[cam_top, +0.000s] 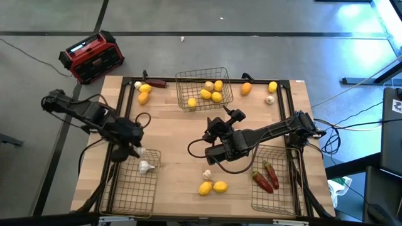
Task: Sort produce into baskets
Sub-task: Put the garlic into the bottom left wire basket
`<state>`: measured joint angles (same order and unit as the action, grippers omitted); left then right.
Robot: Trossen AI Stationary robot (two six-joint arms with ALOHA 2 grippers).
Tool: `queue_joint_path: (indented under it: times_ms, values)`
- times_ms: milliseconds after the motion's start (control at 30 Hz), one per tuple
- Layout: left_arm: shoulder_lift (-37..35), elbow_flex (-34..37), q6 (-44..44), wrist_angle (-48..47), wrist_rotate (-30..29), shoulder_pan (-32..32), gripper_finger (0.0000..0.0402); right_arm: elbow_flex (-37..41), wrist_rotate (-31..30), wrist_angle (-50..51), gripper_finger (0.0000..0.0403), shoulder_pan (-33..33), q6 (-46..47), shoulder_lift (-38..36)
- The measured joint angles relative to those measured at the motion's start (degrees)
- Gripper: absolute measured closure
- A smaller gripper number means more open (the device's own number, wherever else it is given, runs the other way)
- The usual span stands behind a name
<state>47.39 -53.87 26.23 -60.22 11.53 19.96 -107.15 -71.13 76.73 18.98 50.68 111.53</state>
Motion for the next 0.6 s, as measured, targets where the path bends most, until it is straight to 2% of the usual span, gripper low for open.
queue_joint_path:
  times_ms: [300,600]
  values:
    - [0.78,0.0,13.16,0.89,-6.19,11.75,0.0237,0.0,0.0,-0.07,0.0013,0.0,0.0,0.0]
    - [5.05,0.0,20.27,0.81,-12.96,21.44,0.0237,0.0,-0.02,-0.22,0.0013,-0.02,0.0,0.0]
